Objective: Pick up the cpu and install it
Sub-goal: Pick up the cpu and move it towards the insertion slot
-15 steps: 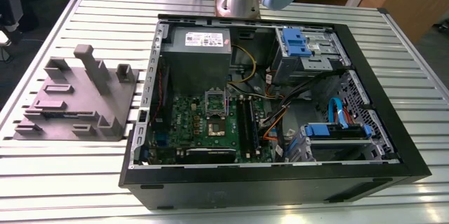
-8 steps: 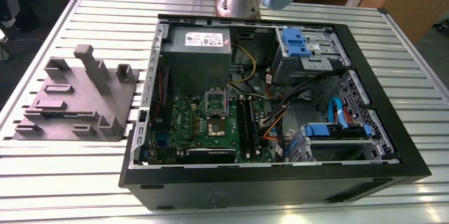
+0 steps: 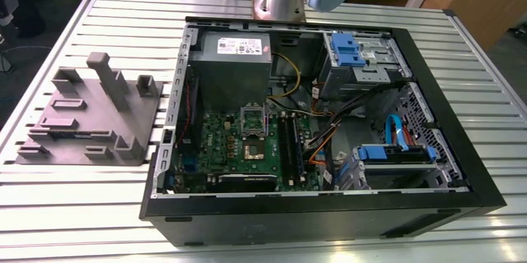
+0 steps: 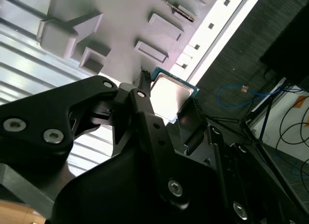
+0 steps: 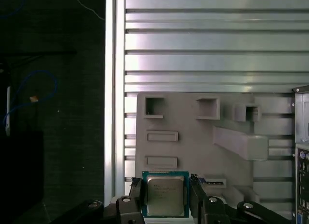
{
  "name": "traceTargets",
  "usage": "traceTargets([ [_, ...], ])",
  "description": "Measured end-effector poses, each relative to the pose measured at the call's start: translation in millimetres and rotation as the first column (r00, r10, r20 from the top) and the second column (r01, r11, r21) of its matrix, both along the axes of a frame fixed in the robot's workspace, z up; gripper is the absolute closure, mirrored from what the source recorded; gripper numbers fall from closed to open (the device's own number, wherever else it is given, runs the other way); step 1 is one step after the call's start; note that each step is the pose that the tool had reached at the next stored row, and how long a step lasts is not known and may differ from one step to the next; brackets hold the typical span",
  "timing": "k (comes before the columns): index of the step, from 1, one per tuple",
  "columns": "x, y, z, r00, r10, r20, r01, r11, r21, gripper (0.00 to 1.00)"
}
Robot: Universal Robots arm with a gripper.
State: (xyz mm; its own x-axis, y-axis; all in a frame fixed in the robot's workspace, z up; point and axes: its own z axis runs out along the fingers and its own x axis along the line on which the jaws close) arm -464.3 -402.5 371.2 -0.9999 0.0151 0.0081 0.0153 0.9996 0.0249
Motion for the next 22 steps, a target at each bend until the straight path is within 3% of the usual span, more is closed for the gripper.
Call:
traceTargets([
  [13, 0.0, 0.2, 13.9, 1.0000, 0.000, 0.0003, 0.000, 1.0000, -0.0006, 0.53],
  [14, 0.1, 0.2, 17.9, 1.0000, 0.000, 0.0002, 0.000, 1.0000, -0.0006, 0.53],
  [22, 3.2, -0.6, 17.9, 1.0000, 0.000, 0.0000, 0.000, 1.0000, -0.0006, 0.53],
])
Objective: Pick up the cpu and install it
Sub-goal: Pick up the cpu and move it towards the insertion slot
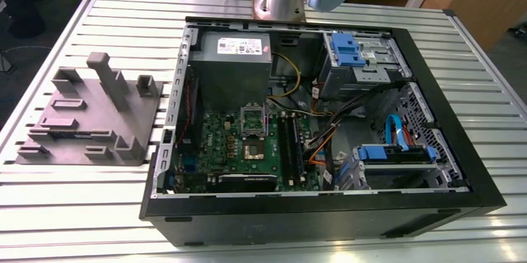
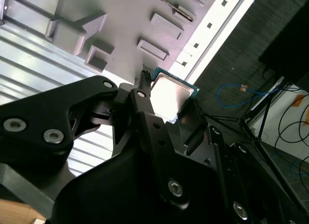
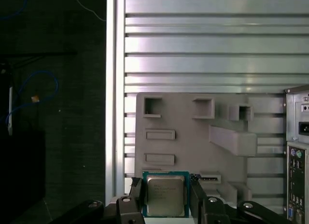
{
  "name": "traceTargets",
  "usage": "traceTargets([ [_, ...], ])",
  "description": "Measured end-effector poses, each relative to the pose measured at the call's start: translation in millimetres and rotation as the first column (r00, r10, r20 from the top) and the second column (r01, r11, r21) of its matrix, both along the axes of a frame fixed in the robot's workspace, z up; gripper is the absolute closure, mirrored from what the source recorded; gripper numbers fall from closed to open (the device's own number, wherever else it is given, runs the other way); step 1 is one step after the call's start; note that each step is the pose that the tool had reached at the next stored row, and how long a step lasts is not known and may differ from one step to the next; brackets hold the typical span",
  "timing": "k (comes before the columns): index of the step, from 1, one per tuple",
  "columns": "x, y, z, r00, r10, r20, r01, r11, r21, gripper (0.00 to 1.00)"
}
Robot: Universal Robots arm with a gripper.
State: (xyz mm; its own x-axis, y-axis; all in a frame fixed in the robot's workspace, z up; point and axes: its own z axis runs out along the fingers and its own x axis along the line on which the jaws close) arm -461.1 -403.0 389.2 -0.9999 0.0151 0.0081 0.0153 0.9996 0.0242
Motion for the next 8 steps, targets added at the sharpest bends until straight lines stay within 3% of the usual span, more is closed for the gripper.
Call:
traceTargets([
  [8, 1.3, -0.8, 0.0, 1.0000, 0.000, 0.0001, 0.000, 1.0000, 0.0000, 0.53],
])
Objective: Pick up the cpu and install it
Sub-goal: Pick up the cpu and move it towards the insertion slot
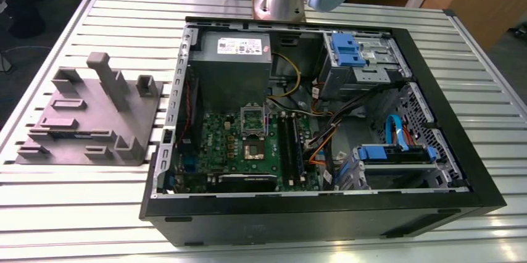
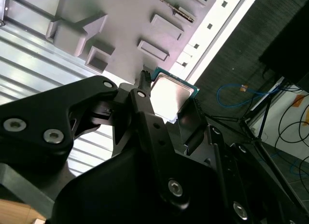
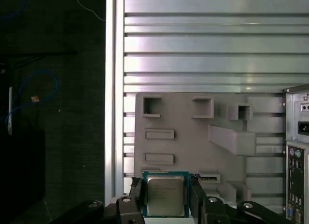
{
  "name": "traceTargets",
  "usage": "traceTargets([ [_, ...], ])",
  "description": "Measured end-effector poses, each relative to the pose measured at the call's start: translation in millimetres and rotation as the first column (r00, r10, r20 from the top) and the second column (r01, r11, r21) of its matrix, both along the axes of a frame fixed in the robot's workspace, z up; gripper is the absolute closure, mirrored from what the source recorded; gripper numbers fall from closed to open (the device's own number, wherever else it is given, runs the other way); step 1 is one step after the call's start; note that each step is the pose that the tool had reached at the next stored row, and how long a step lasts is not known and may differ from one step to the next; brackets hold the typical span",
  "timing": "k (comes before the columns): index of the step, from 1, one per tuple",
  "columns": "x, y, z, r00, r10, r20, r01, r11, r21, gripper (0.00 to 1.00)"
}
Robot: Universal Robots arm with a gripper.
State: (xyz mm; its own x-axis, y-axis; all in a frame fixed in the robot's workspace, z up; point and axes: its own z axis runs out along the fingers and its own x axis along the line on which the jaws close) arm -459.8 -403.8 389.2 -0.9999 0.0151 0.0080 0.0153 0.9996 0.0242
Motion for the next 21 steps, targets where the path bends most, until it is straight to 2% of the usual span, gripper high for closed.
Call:
traceTargets([
  [12, 4.5, 0.0, 0.0, 1.0000, 0.000, 0.0000, 0.000, 1.0000, 0.0000, 0.53],
  [21, 4.6, 0.0, 0.0, 1.0000, 0.000, 0.0000, 0.000, 1.0000, 0.0000, 0.53],
])
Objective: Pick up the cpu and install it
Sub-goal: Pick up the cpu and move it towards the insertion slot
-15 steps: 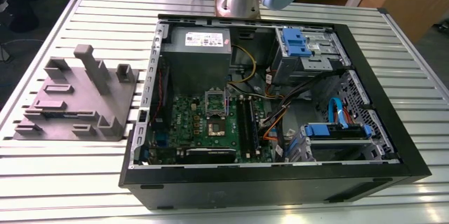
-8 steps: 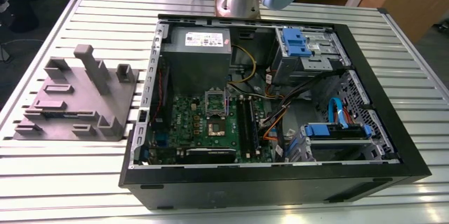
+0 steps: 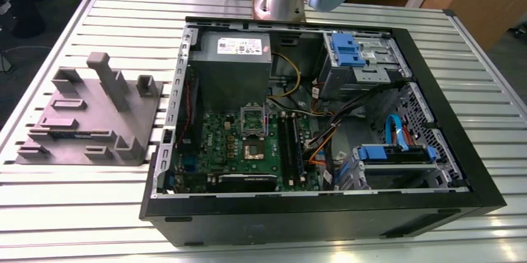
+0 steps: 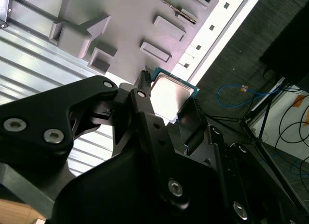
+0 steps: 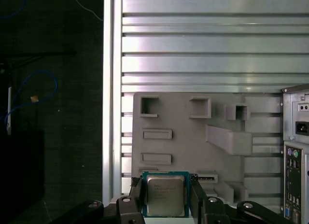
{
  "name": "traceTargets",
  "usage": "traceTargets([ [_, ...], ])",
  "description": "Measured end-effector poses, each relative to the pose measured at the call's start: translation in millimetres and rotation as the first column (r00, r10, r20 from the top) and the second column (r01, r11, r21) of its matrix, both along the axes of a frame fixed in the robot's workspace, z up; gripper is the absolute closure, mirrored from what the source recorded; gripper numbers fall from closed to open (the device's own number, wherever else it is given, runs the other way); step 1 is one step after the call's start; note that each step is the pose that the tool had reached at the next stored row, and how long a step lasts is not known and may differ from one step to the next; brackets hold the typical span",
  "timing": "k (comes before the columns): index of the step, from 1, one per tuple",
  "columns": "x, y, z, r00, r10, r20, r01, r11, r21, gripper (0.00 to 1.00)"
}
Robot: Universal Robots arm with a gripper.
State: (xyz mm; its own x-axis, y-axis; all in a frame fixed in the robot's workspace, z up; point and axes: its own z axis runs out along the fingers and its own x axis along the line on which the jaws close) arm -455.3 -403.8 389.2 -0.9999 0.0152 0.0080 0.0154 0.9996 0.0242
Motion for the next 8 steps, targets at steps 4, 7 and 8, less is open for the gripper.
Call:
traceTargets([
  [4, 2.5, 0.0, 0.0, 1.0000, 0.000, 0.0000, 0.000, 1.0000, 0.0000, 0.53],
  [7, 4.5, 0.0, 0.0, 1.0000, 0.000, 0.0000, 0.000, 1.0000, 0.0000, 0.53],
  [8, 8.4, 0.0, 0.0, 1.0000, 0.000, 0.0000, 0.000, 1.0000, 0.0000, 0.53],
])
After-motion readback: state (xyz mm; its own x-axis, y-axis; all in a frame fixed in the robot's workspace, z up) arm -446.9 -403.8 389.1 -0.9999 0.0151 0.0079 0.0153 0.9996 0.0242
